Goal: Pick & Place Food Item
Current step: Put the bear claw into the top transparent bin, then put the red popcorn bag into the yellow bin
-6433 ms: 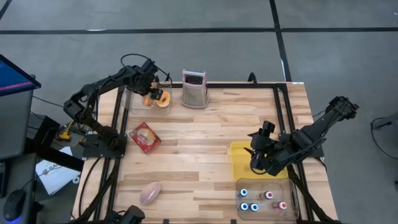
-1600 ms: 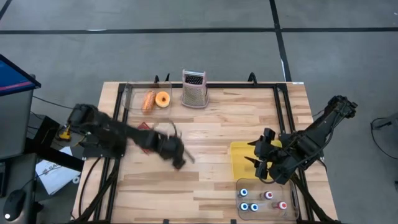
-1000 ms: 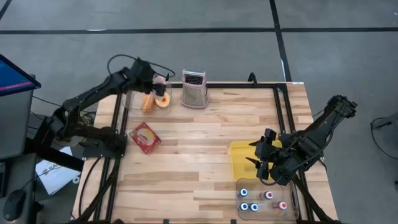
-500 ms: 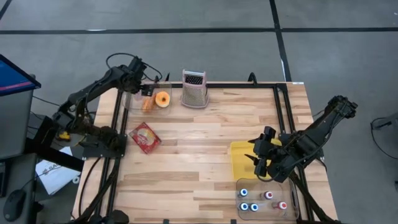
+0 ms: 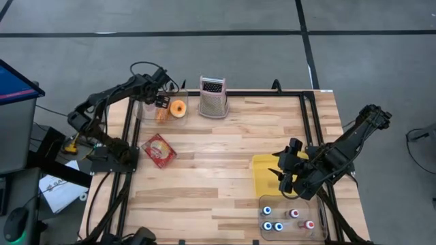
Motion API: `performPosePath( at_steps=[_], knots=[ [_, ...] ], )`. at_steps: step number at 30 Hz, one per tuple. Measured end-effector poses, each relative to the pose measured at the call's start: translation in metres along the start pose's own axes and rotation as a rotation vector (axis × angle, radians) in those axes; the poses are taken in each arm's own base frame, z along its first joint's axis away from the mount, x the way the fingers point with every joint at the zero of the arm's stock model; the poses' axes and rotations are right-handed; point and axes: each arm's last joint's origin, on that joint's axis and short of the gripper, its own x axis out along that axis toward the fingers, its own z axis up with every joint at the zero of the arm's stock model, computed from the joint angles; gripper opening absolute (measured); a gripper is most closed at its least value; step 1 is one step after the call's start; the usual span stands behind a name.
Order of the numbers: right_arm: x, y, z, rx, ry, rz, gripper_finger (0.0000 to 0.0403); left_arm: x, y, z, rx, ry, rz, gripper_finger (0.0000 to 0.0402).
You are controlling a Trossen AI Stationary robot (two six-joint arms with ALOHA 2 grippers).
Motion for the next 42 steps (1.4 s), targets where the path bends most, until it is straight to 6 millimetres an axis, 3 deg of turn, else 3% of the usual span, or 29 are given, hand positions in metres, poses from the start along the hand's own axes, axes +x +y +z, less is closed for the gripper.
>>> performPosePath(
  at_steps=[25, 34, 42],
  knots=[
    [0.000, -0.001, 0.000, 0.003, 0.004, -0.005, 0.0249, -0.002, 0.001, 0.000, 0.044, 0.000, -0.043, 0.0329],
    [0.000, -0.001, -0.001, 0.001, 0.004, -0.011, 0.0249, -0.034, 0.016, -0.006, -0.009, -0.113, -0.132, 0.0331],
    [0.000, -0.001, 0.000, 0.002, 0.003, -0.011, 0.0249, -0.077, 0.010, -0.025, 0.029, -0.170, -0.530, 0.0331]
  ],
)
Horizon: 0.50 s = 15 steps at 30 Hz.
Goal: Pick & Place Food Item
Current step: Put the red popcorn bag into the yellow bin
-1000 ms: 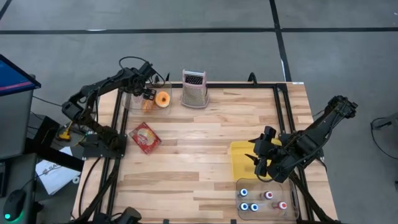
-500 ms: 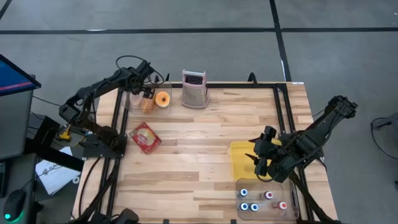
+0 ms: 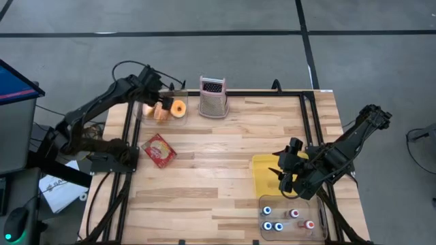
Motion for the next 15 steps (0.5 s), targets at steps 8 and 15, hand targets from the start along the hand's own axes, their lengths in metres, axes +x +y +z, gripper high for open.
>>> performPosePath(
  at_steps=[8, 15],
  knots=[
    [0.000, 0.000, 0.000, 0.000, 0.000, 0.002, 0.0249, -0.024, -0.055, -0.036, 0.198, 0.089, -0.280, 0.0313],
    [-0.002, 0.002, -0.001, 0.007, -0.004, 0.007, 0.0249, -0.018, -0.105, -0.095, 0.302, 0.268, -0.351, 0.0299]
  ],
)
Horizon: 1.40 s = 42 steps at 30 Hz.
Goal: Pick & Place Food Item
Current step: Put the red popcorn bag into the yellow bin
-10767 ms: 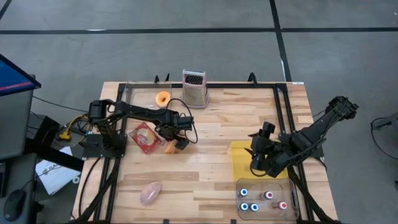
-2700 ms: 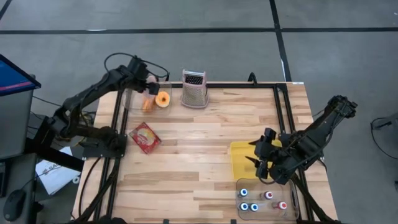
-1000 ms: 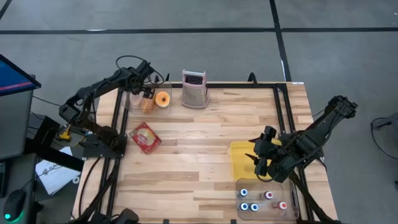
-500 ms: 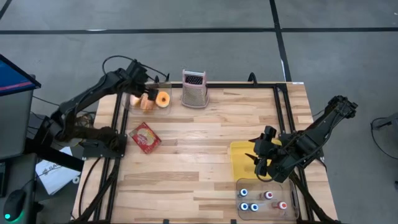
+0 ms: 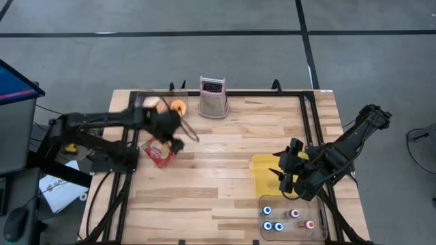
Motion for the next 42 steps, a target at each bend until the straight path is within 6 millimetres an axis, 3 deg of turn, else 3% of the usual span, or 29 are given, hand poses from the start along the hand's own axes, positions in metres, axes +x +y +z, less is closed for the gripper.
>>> performPosePath(
  at_steps=[7, 11, 22, 36, 42],
  knots=[
    [-0.002, 0.002, -0.001, 0.005, -0.014, 0.007, 0.0249, 0.049, -0.033, -0.059, -0.053, 0.200, 0.110, 0.0299],
    [0.000, 0.001, 0.001, 0.002, -0.015, -0.002, 0.0249, 0.070, -0.046, -0.075, -0.057, 0.266, 0.175, 0.0299],
    [0.006, -0.001, 0.008, 0.010, -0.023, 0.013, 0.0249, 0.124, -0.024, -0.077, -0.100, 0.460, 0.513, 0.0298],
    [0.004, 0.002, 0.008, 0.009, -0.027, 0.031, 0.0249, 0.129, -0.007, -0.059, -0.123, 0.389, 0.583, 0.0292],
    [-0.001, 0.006, 0.005, 0.013, -0.031, 0.055, 0.0249, 0.130, 0.001, -0.057, -0.107, 0.400, 0.584, 0.0237]
  ],
)
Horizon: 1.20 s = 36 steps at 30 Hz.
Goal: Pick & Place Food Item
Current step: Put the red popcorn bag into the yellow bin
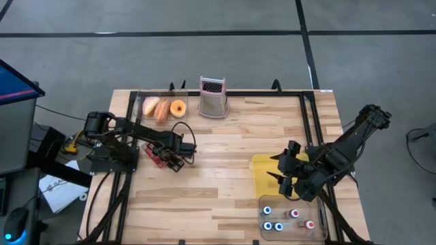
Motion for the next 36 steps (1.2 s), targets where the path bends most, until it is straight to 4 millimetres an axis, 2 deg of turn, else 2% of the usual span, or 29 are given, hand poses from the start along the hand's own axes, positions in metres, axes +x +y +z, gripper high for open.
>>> performPosePath(
  at_steps=[8, 13, 17, 25, 31, 36],
  knots=[
    [-0.006, 0.004, -0.006, 0.010, 0.005, 0.014, 0.0249, 0.000, -0.010, -0.004, 0.140, -0.067, -0.025, 0.0102],
    [-0.007, 0.004, -0.007, 0.021, 0.001, 0.014, 0.0249, -0.001, -0.013, -0.004, 0.065, -0.140, -0.005, 0.0043],
    [-0.007, 0.004, -0.007, 0.020, 0.002, 0.013, 0.0249, -0.001, -0.013, -0.004, 0.030, -0.148, -0.001, 0.0030],
    [-0.004, 0.005, -0.010, 0.015, 0.005, 0.006, 0.0249, -0.001, -0.013, -0.004, 0.009, -0.164, 0.002, 0.0031],
    [0.001, 0.005, -0.017, 0.011, 0.020, -0.011, 0.0249, -0.001, -0.015, -0.003, 0.028, -0.161, -0.018, 0.0004],
    [-0.001, 0.006, -0.018, 0.009, 0.006, -0.012, 0.0249, -0.011, -0.032, 0.001, 0.100, -0.259, -0.118, 0.0001]
  ],
)
